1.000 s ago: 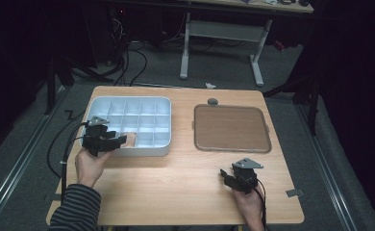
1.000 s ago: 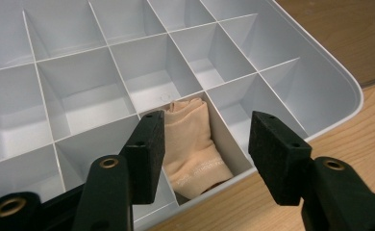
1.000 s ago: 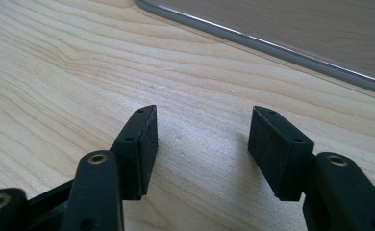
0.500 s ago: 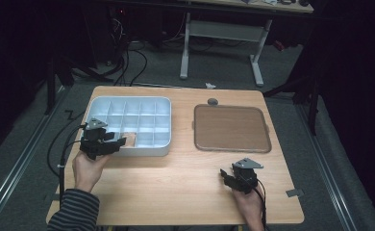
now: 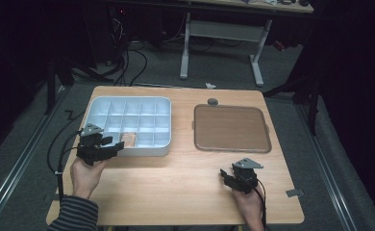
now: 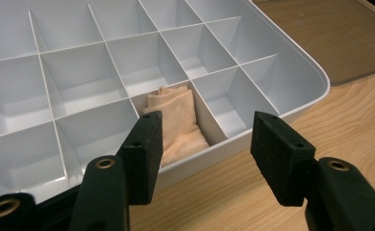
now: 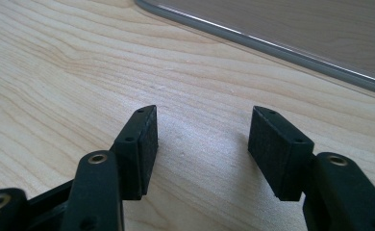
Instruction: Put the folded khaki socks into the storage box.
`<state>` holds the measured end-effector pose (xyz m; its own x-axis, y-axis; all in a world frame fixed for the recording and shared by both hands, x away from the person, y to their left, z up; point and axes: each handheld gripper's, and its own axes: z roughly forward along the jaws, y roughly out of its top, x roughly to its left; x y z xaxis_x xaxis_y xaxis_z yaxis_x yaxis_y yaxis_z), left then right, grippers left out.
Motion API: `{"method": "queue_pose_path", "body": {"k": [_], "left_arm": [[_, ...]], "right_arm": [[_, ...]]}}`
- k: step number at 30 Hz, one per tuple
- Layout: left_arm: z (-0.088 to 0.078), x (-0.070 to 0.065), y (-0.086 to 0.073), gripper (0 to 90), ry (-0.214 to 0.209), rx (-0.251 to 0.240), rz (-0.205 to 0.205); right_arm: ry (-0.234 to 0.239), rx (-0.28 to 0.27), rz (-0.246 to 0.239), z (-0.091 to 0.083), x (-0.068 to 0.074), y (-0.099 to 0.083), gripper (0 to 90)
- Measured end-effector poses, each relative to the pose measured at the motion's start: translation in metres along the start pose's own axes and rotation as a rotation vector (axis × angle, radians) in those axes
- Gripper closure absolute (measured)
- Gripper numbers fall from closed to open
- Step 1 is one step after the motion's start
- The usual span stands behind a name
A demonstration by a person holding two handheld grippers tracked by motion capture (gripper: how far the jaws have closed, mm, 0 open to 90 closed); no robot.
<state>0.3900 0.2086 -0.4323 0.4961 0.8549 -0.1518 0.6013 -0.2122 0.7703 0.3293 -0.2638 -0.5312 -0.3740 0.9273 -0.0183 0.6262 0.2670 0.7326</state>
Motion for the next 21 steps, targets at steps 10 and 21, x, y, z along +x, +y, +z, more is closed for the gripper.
{"method": "queue_pose_path", "body": {"k": [10, 21], "left_arm": [[-0.0057, -0.0040, -0.0032, 44.7, -0.003, -0.015, 0.004], [-0.0094, -0.0094, -0.0085, 44.0, -0.012, -0.015, 0.013]], "right_arm": [[0.000, 0.000, -0.001, 0.0000, -0.0001, 0.0000, 44.1], [0.000, 0.000, 0.000, 0.0000, 0.0000, 0.0000, 44.1]]}}
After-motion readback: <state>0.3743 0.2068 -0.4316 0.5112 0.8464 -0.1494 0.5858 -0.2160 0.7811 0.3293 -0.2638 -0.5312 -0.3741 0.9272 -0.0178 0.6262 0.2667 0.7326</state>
